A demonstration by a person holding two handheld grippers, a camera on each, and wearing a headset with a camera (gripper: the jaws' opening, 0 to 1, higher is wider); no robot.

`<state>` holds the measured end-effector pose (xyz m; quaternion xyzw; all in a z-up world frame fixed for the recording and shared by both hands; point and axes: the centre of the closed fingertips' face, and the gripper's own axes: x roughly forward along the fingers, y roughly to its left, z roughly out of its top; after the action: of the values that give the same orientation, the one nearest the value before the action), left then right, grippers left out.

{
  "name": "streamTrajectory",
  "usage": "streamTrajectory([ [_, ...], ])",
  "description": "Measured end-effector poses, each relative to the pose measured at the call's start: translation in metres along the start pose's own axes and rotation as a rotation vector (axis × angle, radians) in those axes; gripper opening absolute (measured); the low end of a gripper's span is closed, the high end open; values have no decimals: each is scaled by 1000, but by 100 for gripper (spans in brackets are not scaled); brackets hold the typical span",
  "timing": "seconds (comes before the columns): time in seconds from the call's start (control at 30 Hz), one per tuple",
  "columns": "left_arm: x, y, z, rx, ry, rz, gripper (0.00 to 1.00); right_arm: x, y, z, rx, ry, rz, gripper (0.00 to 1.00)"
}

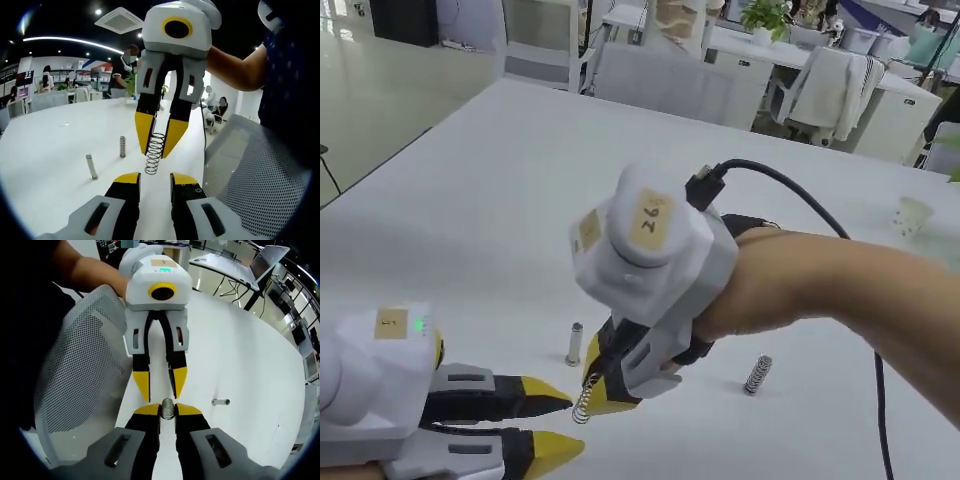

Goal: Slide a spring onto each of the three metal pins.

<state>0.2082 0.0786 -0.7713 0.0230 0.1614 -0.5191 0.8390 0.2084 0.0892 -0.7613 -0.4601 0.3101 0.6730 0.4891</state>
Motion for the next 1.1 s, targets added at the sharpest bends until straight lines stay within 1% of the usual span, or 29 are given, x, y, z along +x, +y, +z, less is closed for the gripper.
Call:
streamTrajectory([
  [0.17,-4,3,-2,-19,-7,16,21,0,-4,-4,7,10,-3,8],
  [0.27,-5,6,-5,-35,-10,29,27,-2,-7,-6,15,10,-8,8],
  [0.43,-7,12,-8,-47,-11,51,33,-4,-13,-10,30,12,-17,8],
  [0.6,-9,16,-9,-54,-13,69,39,-6,-16,-12,38,14,-26,8],
  [0.73,-10,17,-8,-56,-13,77,42,-8,-17,-13,45,15,-33,8],
  [0.9,-14,17,-7,-55,-12,84,43,-12,-22,-15,57,21,-47,8],
  [1.1,-18,19,-6,-50,-8,90,44,-15,-29,-14,67,17,-65,8],
])
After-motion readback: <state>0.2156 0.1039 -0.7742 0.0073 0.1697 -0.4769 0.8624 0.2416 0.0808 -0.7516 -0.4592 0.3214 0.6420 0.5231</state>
